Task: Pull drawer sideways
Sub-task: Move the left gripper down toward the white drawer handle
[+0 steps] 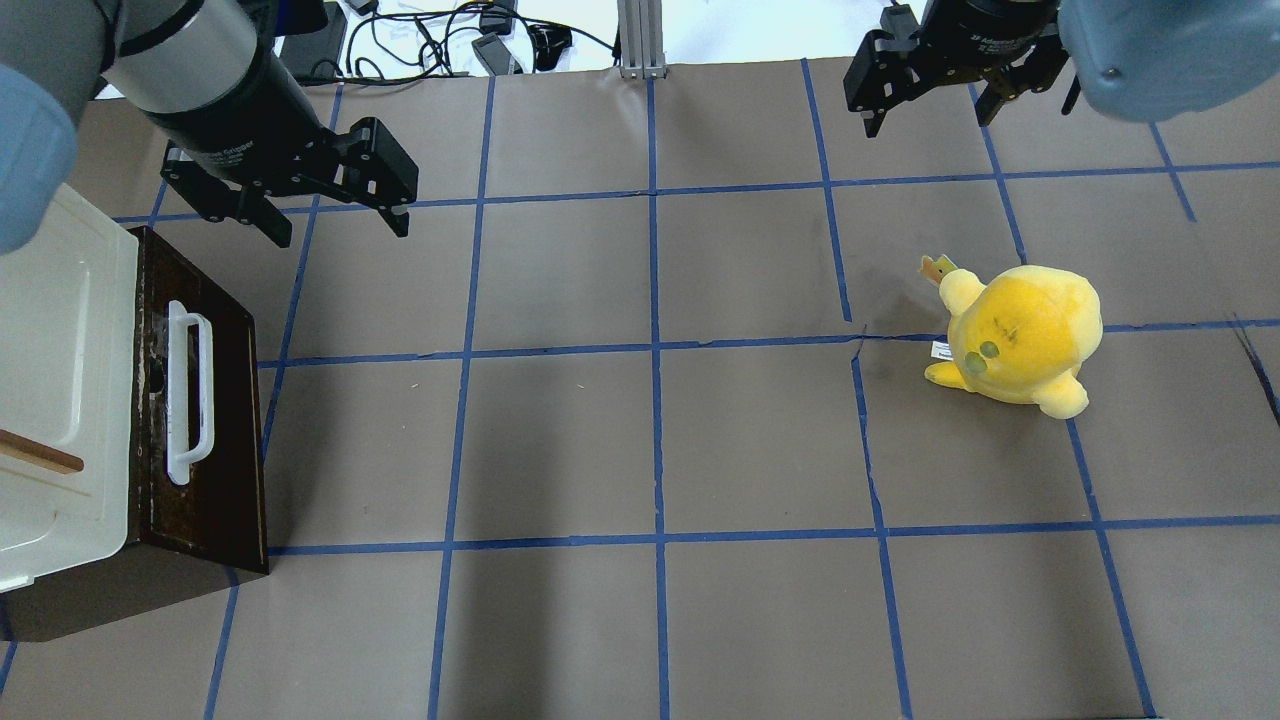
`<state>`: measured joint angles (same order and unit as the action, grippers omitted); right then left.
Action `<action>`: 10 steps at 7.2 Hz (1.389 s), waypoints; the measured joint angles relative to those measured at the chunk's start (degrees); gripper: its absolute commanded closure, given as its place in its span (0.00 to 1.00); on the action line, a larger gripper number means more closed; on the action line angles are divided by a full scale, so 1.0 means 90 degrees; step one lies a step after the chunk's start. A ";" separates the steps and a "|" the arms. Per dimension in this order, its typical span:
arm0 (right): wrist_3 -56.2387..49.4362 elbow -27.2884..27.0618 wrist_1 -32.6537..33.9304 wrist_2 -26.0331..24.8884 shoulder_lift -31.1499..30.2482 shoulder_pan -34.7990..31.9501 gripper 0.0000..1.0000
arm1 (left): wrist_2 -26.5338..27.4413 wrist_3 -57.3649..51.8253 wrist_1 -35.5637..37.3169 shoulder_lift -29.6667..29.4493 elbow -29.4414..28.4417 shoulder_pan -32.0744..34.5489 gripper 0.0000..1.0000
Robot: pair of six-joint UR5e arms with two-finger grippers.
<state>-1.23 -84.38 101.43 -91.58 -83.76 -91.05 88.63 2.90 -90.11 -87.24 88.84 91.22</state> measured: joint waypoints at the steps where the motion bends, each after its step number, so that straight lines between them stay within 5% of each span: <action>1: 0.0000 0.0000 0.0000 0.0000 0.0000 0.0000 0.00 | 0.0007 0.0000 0.0001 0.0010 0.0002 -0.0004 0.00; 7: 0.0000 0.0000 0.0000 0.0000 0.0000 0.0000 0.00 | 0.0074 0.0451 0.0096 -0.0089 0.0178 0.0010 0.00; 10: 0.0000 0.0000 0.0000 0.0000 0.0001 0.0000 0.00 | 0.0508 0.1200 0.0555 -0.0601 0.0955 0.0045 0.00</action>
<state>-1.23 -84.38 101.43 -91.58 -83.76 -91.05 93.20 13.70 -85.11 -92.65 97.43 91.63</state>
